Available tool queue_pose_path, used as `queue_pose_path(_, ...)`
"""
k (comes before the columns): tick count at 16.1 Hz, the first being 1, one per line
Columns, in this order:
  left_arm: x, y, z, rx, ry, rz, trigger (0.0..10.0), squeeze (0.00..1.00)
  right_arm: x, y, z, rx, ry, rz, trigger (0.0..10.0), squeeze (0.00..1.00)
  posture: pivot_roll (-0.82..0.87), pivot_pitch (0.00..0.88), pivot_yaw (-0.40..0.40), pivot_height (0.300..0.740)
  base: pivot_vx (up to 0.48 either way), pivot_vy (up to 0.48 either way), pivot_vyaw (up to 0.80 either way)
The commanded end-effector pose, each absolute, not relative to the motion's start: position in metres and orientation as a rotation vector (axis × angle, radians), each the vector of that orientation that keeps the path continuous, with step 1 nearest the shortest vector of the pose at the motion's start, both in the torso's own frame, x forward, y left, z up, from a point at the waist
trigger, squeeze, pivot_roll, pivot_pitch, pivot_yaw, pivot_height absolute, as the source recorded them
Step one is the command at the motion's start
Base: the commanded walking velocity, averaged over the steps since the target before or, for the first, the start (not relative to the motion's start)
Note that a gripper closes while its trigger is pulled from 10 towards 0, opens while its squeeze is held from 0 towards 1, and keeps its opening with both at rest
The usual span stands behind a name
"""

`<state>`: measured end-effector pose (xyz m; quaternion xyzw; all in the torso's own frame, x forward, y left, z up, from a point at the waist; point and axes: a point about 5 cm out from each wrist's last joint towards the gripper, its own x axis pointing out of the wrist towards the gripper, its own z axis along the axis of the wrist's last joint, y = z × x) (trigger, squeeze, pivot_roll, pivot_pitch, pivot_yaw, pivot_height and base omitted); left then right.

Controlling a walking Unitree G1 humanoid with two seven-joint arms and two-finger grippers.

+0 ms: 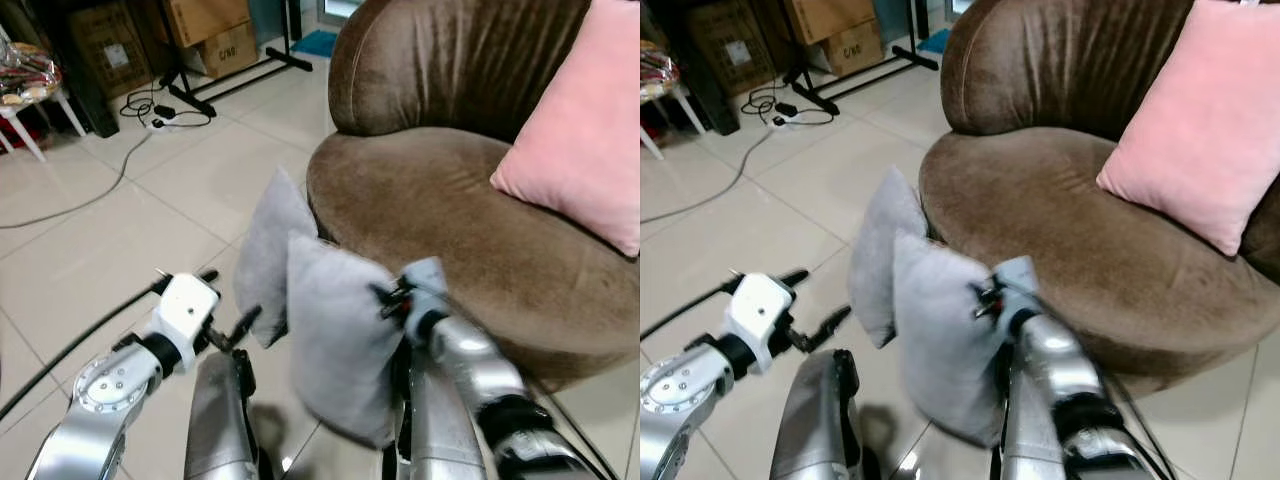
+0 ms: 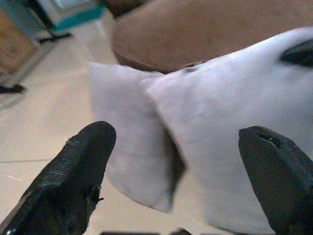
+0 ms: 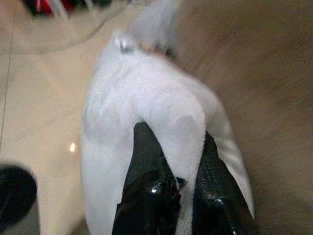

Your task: Move the pillow to the sofa from floor

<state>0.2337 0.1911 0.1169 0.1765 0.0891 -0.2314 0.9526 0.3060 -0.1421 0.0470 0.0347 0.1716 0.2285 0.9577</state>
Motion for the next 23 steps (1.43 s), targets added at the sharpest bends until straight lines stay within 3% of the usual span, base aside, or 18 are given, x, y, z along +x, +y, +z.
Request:
queue_pose_path(1, 0.240, 0.197, 0.120, 0.390, 0.158, -0.388, 10.0, 0.00, 0.312, -0.149, 0.088, 0.139, 0.182, 0.456, 0.0, 0.00, -0.05, 0.000, 0.044, 0.466, 0.000, 0.000, 0.00)
queue_pose_path(5, 0.249, 0.190, 0.140, 0.370, 0.057, -0.304, 10.0, 0.00, 0.297, -0.176, 0.189, 0.366, -0.161, 0.416, 0.0, 0.00, -0.08, 0.000, 0.056, 0.466, 0.000, 0.000, 0.00)
queue_pose_path(7, 0.254, 0.184, 0.146, 0.374, 0.025, -0.305, 10.0, 0.00, 0.291, -0.178, 0.207, 0.364, -0.198, 0.415, 0.0, 0.00, -0.10, 0.000, 0.062, 0.466, 0.000, 0.000, 0.00)
queue_pose_path(9, 0.264, 0.179, 0.155, 0.375, -0.022, -0.286, 10.0, 0.00, 0.292, -0.173, 0.208, 0.339, -0.199, 0.297, 0.0, 0.00, -0.10, 0.000, 0.062, 0.466, 0.000, 0.000, 0.00)
queue_pose_path(10, 0.265, 0.179, 0.156, 0.374, -0.024, -0.282, 10.0, 0.00, 0.293, -0.172, 0.211, 0.309, -0.215, 0.220, 2.6, 0.00, -0.10, 0.000, 0.058, 0.466, 0.000, 0.000, 0.00)
queue_pose_path(11, 0.265, 0.179, 0.157, 0.378, -0.028, -0.283, 10.0, 0.00, 0.295, -0.170, 0.210, 0.315, -0.189, 0.184, 10.0, 0.00, -0.10, 0.000, 0.058, 0.466, 0.000, 0.000, 0.00)
queue_pose_path(16, 0.268, 0.172, 0.154, 0.370, -0.039, -0.247, 10.0, 0.00, 0.297, -0.150, 0.195, 0.214, -0.084, 0.148, 10.0, 0.00, -0.09, 0.000, 0.037, 0.491, 0.000, 0.000, 0.00)
queue_pose_path(23, 0.275, 0.166, 0.169, 0.322, -0.103, -0.195, 10.0, 0.00, 0.294, -0.154, 0.185, 0.171, -0.045, 0.086, 10.0, 0.00, -0.10, 0.000, 0.043, 0.556, 0.000, 0.000, 0.00)
